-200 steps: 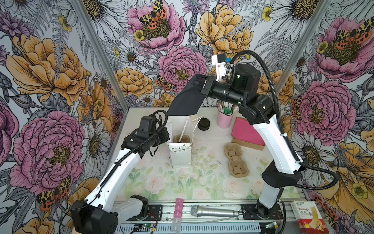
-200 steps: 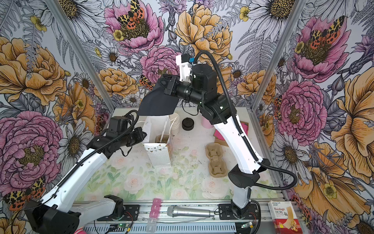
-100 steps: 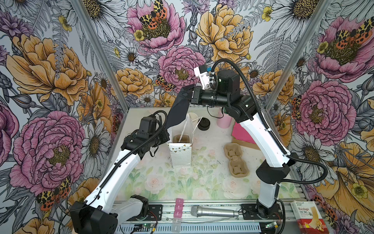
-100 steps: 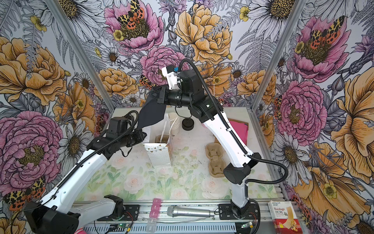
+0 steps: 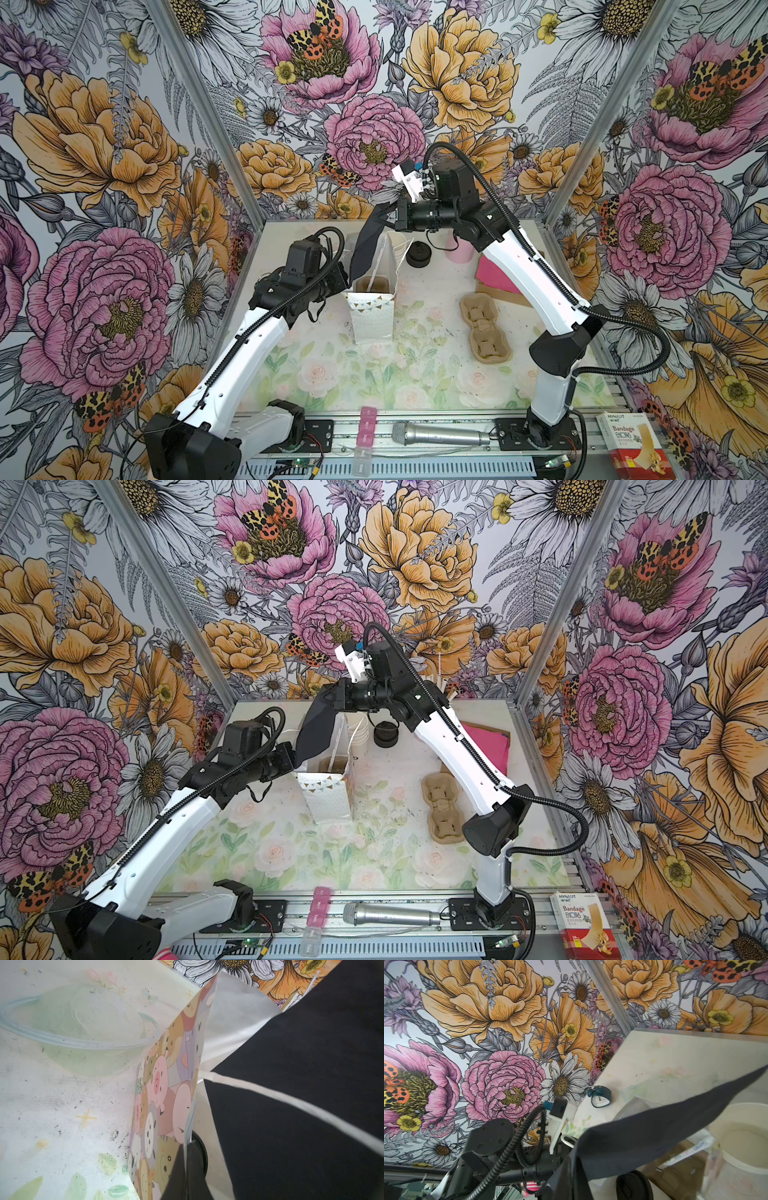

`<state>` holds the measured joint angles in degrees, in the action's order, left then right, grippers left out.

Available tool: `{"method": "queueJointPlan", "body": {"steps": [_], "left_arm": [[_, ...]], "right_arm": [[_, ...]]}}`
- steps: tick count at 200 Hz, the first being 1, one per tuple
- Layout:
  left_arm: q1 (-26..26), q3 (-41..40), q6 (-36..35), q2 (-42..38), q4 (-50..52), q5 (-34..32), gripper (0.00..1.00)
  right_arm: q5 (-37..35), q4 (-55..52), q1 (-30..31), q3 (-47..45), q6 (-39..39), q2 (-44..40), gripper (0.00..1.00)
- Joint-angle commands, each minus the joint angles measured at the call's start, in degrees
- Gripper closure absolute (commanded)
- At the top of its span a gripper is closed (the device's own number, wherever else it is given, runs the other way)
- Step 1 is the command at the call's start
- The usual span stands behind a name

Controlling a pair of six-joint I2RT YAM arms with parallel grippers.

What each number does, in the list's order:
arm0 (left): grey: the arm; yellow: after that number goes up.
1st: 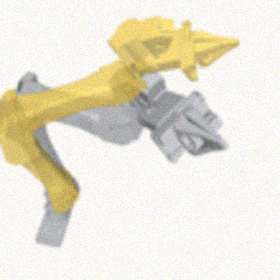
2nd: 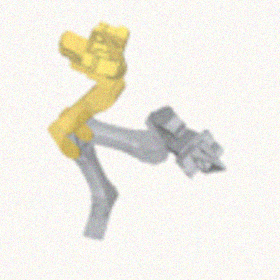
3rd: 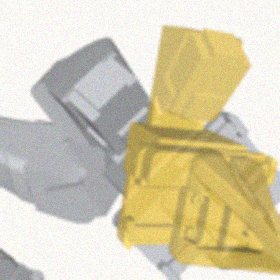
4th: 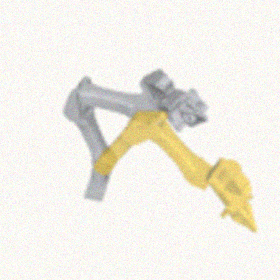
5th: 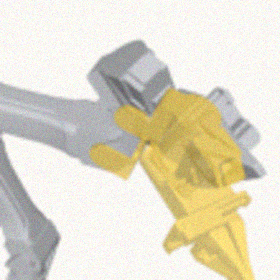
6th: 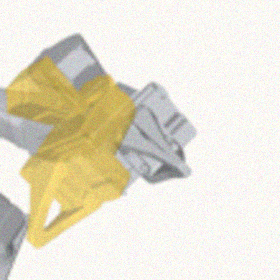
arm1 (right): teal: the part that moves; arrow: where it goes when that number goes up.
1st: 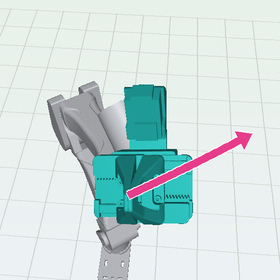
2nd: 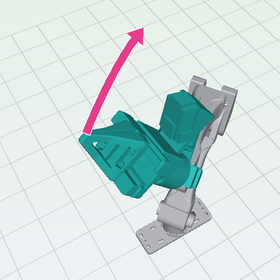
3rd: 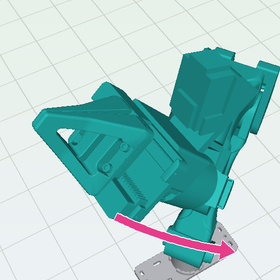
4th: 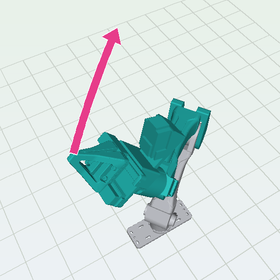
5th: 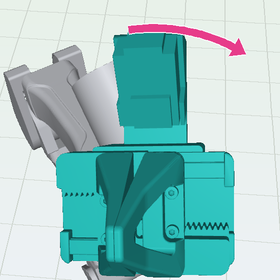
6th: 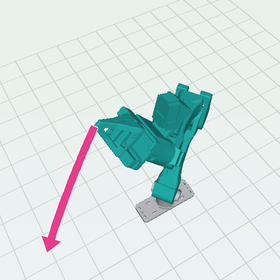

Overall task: Pack a coffee takeout order
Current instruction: Place the napkin in the takeout bag.

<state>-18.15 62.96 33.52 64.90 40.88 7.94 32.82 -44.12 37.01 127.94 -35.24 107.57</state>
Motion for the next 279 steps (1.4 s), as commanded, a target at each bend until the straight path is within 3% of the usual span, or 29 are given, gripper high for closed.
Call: {"method": "queueJointPlan", "body": {"steps": [1,61,126,170,230,279], "left_arm": [[-0.33,-1.37,-0.08,-0.62,0.81,-1.09,1.00],[-0.31,-1.02,-0.11,-0.17,0.82,-0.96,1.00],[-0.31,-0.81,-0.05,0.30,0.60,-0.72,1.00],[-0.41,-0.77,-0.14,0.53,0.42,-0.56,1.00],[-0.41,-0.71,-0.14,0.39,0.44,-0.73,1.00],[-0.42,-0.95,-0.21,0.22,0.52,-0.73,1.00]], "right_arm": [[-1.99,-0.52,0.03,-2.37,4.34,-3.22,1.00],[-9.33,-3.08,3.35,-4.38,11.31,-1.54,1.00],[-13.01,-13.14,12.47,-3.57,17.85,2.17,1.00],[-12.26,-14.83,14.34,-6.46,16.01,4.64,1.00],[-17.08,-17.00,13.42,-11.17,10.77,5.83,1.00],[-17.92,-17.93,11.54,-9.43,5.08,8.10,0.88]]}}
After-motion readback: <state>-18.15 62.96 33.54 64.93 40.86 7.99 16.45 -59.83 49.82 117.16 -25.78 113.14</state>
